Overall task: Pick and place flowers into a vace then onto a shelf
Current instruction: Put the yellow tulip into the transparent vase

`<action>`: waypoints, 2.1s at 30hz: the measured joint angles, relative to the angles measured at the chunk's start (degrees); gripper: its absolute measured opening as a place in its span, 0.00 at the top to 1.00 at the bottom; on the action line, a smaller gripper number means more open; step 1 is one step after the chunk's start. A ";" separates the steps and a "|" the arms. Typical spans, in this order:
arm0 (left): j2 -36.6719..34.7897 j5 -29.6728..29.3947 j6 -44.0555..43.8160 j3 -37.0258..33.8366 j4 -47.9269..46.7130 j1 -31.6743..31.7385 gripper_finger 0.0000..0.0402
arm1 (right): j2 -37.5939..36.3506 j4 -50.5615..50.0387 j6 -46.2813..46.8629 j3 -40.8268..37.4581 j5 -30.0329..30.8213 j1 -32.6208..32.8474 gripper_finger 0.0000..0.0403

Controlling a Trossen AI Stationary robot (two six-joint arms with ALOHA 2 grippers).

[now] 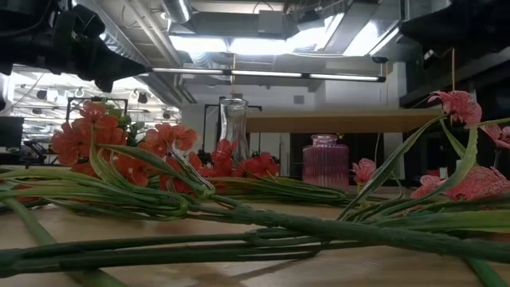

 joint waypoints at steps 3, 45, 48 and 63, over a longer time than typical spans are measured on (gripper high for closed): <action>2.67 0.30 2.37 1.28 0.27 0.00 0.99 | 4.12 0.09 0.25 2.74 0.03 -0.97 0.99; 32.03 -20.27 0.70 15.85 -5.69 -21.64 1.00 | 21.89 -2.11 -7.68 13.18 -0.20 -0.34 0.97; 33.18 -23.44 -2.22 17.68 -8.02 -25.67 0.99 | 21.89 -2.17 -7.76 13.18 -0.14 -0.36 0.98; 43.33 -34.11 -26.65 34.45 -37.15 -37.70 0.99 | 21.88 -3.72 -7.82 13.18 -0.07 -0.36 0.94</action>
